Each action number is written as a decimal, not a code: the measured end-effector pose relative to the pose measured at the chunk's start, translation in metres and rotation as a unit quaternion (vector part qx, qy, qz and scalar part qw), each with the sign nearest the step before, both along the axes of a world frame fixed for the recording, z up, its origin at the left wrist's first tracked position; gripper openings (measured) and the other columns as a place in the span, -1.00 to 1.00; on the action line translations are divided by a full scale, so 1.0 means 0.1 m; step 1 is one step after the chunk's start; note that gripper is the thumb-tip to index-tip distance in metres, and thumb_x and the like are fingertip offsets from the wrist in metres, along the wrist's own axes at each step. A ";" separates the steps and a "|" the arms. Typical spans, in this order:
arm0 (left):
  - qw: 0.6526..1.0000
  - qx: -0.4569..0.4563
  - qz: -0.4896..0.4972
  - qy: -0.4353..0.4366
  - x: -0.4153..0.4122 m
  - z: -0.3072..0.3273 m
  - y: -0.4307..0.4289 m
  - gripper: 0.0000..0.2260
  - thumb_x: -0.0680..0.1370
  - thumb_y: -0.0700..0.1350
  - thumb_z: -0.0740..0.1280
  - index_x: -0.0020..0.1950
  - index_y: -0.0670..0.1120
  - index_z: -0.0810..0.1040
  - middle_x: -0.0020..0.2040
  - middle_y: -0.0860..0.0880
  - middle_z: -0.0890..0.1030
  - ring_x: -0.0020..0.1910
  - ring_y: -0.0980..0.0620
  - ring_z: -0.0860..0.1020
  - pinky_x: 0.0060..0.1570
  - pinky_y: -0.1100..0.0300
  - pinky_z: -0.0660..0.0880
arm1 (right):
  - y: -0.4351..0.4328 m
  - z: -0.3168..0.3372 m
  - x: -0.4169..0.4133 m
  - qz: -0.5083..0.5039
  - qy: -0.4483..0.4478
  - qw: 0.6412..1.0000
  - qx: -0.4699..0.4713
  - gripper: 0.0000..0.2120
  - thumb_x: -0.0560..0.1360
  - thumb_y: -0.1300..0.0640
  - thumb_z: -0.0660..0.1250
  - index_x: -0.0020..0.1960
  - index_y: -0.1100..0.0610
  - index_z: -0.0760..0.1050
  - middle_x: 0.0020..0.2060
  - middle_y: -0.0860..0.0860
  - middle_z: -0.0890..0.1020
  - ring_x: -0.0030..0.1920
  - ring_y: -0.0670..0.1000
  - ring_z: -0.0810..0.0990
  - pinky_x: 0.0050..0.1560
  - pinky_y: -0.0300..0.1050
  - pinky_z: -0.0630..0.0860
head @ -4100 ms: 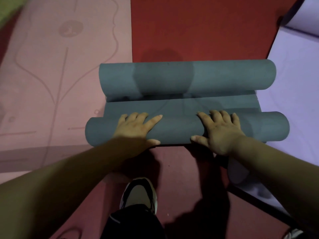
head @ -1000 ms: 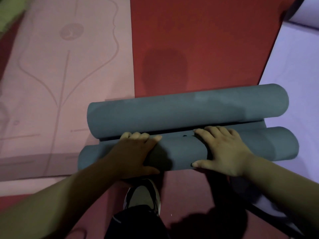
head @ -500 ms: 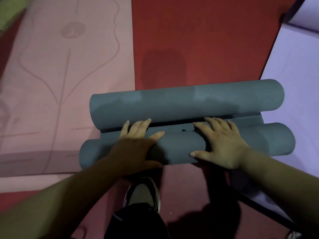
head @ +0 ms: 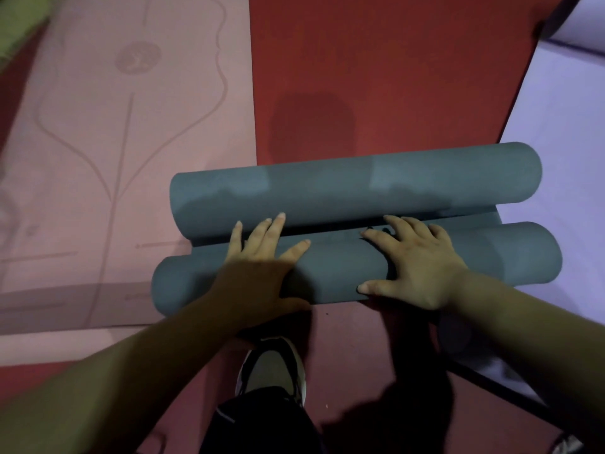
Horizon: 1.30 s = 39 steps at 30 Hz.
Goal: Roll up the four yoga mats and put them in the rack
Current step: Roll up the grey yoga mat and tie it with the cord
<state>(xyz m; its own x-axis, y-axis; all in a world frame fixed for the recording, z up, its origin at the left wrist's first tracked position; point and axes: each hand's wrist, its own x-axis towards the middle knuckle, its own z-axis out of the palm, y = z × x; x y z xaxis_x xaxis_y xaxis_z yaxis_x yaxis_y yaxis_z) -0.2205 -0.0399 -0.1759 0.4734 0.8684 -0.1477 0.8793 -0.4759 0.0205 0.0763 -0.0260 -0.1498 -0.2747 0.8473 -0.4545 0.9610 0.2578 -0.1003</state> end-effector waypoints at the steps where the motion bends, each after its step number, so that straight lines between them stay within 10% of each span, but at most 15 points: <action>1: 1.000 0.001 0.000 -0.004 0.00 0.00 0.02 -0.05 0.24 0.60 0.16 0.54 0.17 0.29 0.62 -0.26 0.13 0.58 -0.26 0.18 0.45 -0.46 0.06 | 0.01 0.00 0.00 -0.001 -0.001 1.000 0.003 0.03 0.21 -0.71 -0.10 0.58 -0.29 -0.06 0.62 0.06 0.05 0.60 0.17 0.00 0.54 0.27 0.03; 9: 0.999 -0.033 0.005 0.011 -0.05 0.03 0.25 0.03 0.19 0.66 0.12 0.57 0.19 0.24 0.66 -0.22 -0.10 0.64 -0.22 -0.15 0.49 -0.41 -0.14 | -0.13 -0.06 0.01 -0.002 -0.012 0.999 0.053 0.00 0.26 -0.68 -0.07 0.60 -0.24 0.05 0.56 0.16 0.25 0.54 0.27 0.19 0.50 0.34 0.05; 18: 1.000 0.010 0.009 0.023 0.01 0.01 0.15 0.06 0.16 0.63 0.16 0.58 0.17 0.24 0.62 -0.30 0.10 0.61 -0.28 0.10 0.44 -0.49 0.00 | 0.15 0.01 0.00 -0.004 -0.006 1.000 0.002 0.05 0.18 -0.69 -0.09 0.59 -0.30 -0.07 0.64 0.05 -0.03 0.62 0.18 -0.08 0.55 0.28 -0.01; 27: 0.988 -0.146 0.037 0.041 0.00 0.21 0.57 0.11 0.15 0.67 0.25 0.60 0.26 0.01 0.59 -0.11 -0.43 0.55 -0.11 -0.48 0.47 -0.42 -0.29 | 0.14 0.04 -0.03 0.004 -0.028 1.000 0.007 0.08 0.16 -0.68 -0.15 0.60 -0.27 -0.18 0.64 0.09 -0.08 0.62 0.25 -0.10 0.55 0.33 -0.07; 39: 0.995 -0.080 0.046 0.047 0.02 0.15 0.39 0.11 0.21 0.56 0.38 0.62 0.24 -0.05 0.62 -0.16 -0.33 0.60 -0.19 -0.33 0.49 -0.37 -0.30 | 0.33 0.03 -0.03 -0.006 -0.012 1.000 -0.015 0.13 0.11 -0.69 -0.03 0.60 -0.29 -0.16 0.64 0.06 -0.07 0.62 0.24 -0.13 0.55 0.34 -0.08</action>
